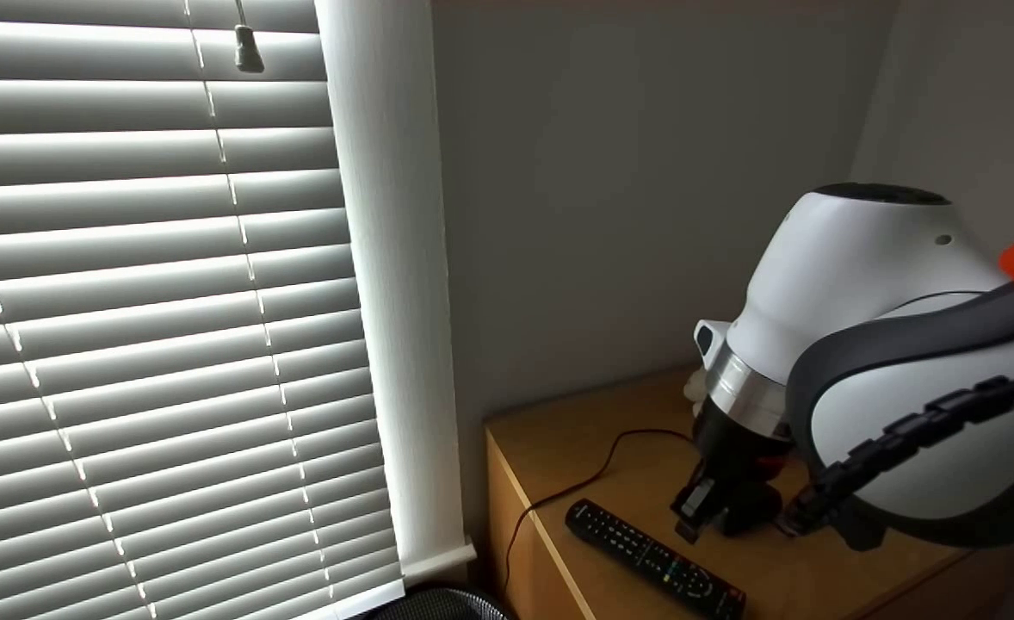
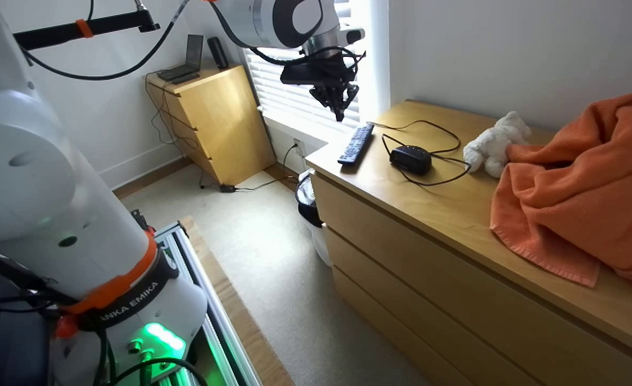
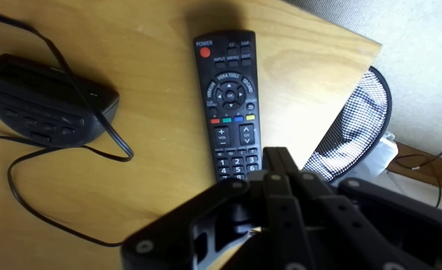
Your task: Press a button on the remote control
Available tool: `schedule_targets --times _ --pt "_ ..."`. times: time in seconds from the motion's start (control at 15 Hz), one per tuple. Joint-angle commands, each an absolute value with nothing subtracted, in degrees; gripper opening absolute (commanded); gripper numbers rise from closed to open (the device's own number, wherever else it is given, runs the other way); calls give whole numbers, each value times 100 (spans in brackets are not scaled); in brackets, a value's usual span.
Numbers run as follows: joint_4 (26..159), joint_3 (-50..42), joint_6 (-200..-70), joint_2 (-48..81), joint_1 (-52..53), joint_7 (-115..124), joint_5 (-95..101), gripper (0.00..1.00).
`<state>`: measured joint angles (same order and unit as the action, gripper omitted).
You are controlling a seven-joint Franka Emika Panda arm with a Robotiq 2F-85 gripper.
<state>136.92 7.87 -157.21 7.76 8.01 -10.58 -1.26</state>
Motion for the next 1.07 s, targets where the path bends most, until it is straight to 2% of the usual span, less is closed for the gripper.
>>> schedule_targets --times 0.0,1.0 --pt "13685 837 -15707 775 753 -1038 -106 1" --pt "13141 1001 -16104 1799 712 -1142 -22 0"
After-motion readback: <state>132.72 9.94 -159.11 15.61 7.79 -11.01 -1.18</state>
